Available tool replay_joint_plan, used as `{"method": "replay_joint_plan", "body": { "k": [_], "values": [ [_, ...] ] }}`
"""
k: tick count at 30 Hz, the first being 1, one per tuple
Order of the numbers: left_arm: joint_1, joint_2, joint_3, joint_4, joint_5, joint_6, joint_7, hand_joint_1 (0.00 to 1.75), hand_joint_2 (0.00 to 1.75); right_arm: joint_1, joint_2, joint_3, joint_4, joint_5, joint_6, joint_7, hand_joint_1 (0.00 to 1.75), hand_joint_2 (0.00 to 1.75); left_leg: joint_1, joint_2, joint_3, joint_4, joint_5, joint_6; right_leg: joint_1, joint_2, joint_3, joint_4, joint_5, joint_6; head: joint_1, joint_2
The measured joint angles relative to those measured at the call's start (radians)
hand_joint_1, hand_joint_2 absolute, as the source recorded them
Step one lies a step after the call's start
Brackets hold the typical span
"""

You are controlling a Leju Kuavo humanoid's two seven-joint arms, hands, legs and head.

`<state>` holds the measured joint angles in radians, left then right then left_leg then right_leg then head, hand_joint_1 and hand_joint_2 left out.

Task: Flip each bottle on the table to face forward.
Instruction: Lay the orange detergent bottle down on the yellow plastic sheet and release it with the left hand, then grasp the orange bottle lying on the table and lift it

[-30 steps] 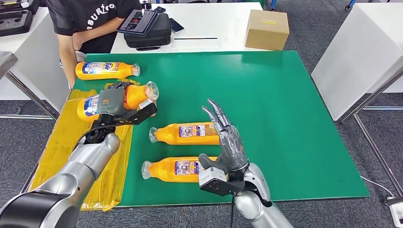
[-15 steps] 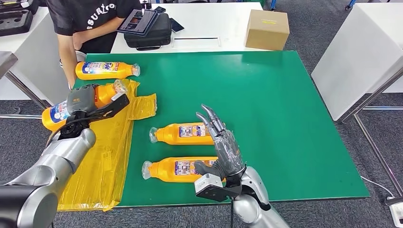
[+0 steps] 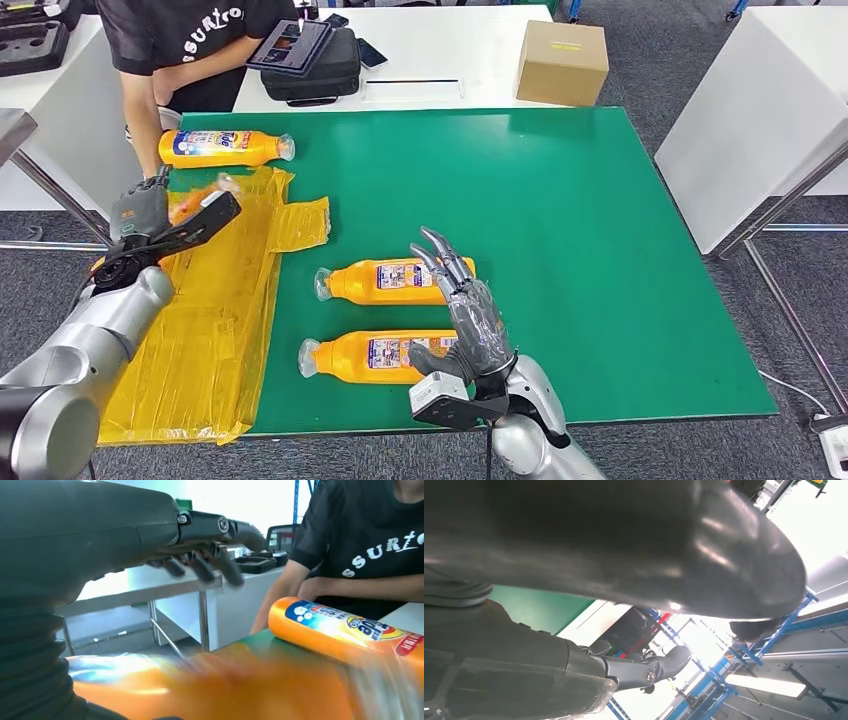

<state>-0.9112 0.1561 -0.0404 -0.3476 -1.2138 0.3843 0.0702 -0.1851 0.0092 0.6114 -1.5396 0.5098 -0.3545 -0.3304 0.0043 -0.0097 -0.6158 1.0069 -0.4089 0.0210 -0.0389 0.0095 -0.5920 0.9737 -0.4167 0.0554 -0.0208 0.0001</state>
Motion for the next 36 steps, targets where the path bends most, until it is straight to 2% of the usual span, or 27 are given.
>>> {"method": "replay_joint_plan", "body": {
  "k": [17, 24, 26, 28, 30, 33, 34, 36],
  "values": [
    [-0.003, 0.000, 0.044, 0.000, 0.009, -0.004, -0.023, 0.00, 1.75, 0.000, 0.000, 0.000, 0.005, 0.006, 0.000, 0.000, 0.00, 0.00, 0.000, 0.000, 0.000, 0.000, 0.000, 0.000, 0.000, 0.000, 0.000, 0.000, 0.000, 0.000, 0.000, 0.000],
    [-0.002, -0.002, 0.049, 0.000, 0.028, 0.006, -0.067, 0.00, 1.75, -0.002, 0.000, -0.001, 0.011, 0.061, -0.019, 0.032, 0.00, 0.00, 0.000, 0.000, 0.000, 0.000, 0.000, 0.000, 0.000, 0.000, 0.000, 0.000, 0.000, 0.000, 0.000, 0.000],
    [0.001, -0.006, 0.058, 0.000, 0.049, 0.017, -0.103, 0.00, 1.75, -0.009, 0.000, -0.001, 0.017, 0.134, -0.042, 0.070, 0.00, 0.87, 0.000, 0.000, 0.000, 0.000, 0.000, 0.000, 0.000, 0.000, 0.000, 0.000, 0.000, 0.000, 0.000, 0.000],
    [0.008, -0.017, 0.076, -0.003, 0.112, 0.015, -0.181, 0.00, 1.75, -0.030, 0.001, -0.001, 0.033, 0.241, -0.061, 0.130, 0.00, 1.75, 0.000, 0.000, 0.000, 0.000, 0.000, 0.000, 0.000, 0.000, 0.000, 0.000, 0.000, 0.000, 0.000, 0.000],
    [0.024, -0.042, 0.114, -0.019, 0.251, -0.054, -0.314, 0.00, 1.75, -0.071, 0.004, -0.002, 0.067, 0.357, -0.069, 0.202, 0.00, 1.75, 0.000, 0.000, 0.000, 0.000, 0.000, 0.000, 0.000, 0.000, 0.000, 0.000, 0.000, 0.000, 0.000, 0.000],
    [0.085, -0.105, 0.182, -0.093, 0.527, -0.269, -0.514, 0.00, 1.75, -0.162, 0.011, -0.011, 0.153, 0.522, -0.064, 0.308, 0.00, 1.75, -0.001, -0.001, 0.000, 0.000, 0.001, 0.001, -0.001, 0.000, 0.001, 0.000, 0.001, 0.000, 0.000, 0.000],
    [0.118, -0.128, 0.190, -0.134, 0.601, -0.323, -0.545, 0.00, 1.75, -0.194, 0.012, -0.017, 0.185, 0.569, -0.053, 0.337, 0.00, 1.75, -0.002, 0.000, 0.000, 0.000, 0.002, 0.001, -0.002, 0.000, 0.001, 0.000, 0.002, 0.000, 0.000, 0.000],
    [0.198, -0.168, 0.180, -0.233, 0.720, -0.375, -0.562, 0.00, 1.75, -0.252, 0.012, -0.029, 0.246, 0.651, -0.013, 0.385, 0.00, 1.75, -0.003, 0.001, 0.000, 0.000, 0.002, 0.002, -0.003, 0.001, 0.001, 0.000, 0.003, 0.000, 0.000, 0.000]
  ]
}}
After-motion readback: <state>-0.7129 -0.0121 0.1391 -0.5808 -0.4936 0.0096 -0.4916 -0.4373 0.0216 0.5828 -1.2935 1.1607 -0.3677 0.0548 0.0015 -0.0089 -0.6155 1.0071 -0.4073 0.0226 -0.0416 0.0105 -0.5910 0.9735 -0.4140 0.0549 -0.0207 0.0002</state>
